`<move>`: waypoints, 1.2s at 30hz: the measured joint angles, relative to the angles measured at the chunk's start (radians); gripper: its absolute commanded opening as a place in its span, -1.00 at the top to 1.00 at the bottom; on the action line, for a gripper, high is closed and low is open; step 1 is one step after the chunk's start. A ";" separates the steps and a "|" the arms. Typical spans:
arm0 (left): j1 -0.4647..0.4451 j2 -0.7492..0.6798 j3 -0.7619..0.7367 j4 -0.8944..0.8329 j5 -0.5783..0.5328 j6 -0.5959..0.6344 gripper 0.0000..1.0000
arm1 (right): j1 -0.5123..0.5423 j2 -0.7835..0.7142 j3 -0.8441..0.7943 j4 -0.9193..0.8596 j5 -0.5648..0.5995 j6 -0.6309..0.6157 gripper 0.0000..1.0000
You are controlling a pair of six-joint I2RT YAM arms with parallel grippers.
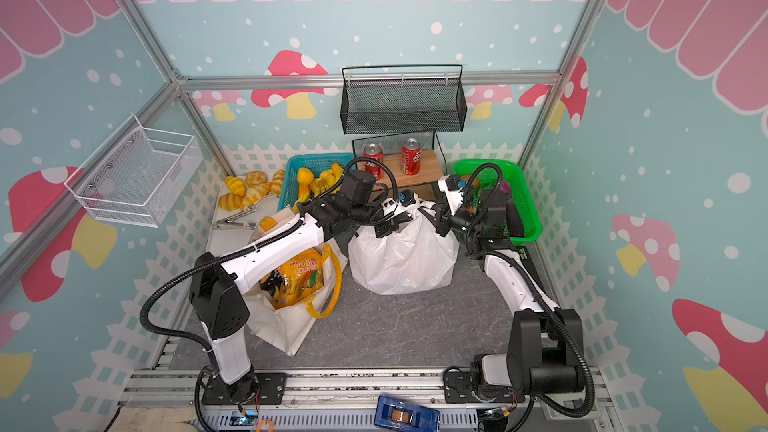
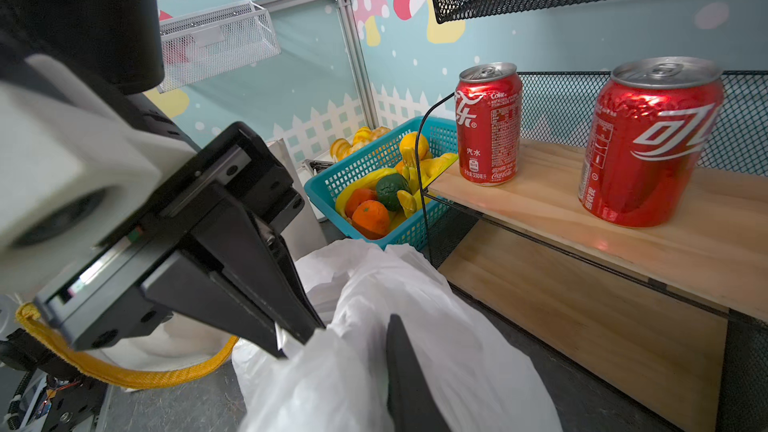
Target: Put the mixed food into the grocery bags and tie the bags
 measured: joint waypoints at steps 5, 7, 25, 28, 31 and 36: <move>0.000 -0.002 -0.010 0.023 0.002 -0.009 1.00 | 0.000 0.000 0.000 0.013 -0.006 0.018 0.66; 0.000 -0.002 -0.009 0.026 0.002 -0.012 1.00 | 0.000 0.000 0.000 0.024 -0.010 0.024 0.57; 0.000 0.003 -0.005 0.027 0.000 0.003 1.00 | -0.002 -0.002 0.001 -0.009 0.003 -0.019 -0.06; 0.000 0.003 -0.004 0.027 -0.004 0.006 1.00 | -0.005 -0.006 0.018 -0.101 0.037 -0.073 -0.07; -0.001 0.003 -0.004 0.027 -0.006 0.010 1.00 | -0.006 -0.028 0.029 -0.172 0.071 -0.120 -0.13; -0.002 0.005 -0.004 0.026 -0.011 0.028 1.00 | -0.006 -0.053 0.037 -0.211 0.073 -0.148 -0.18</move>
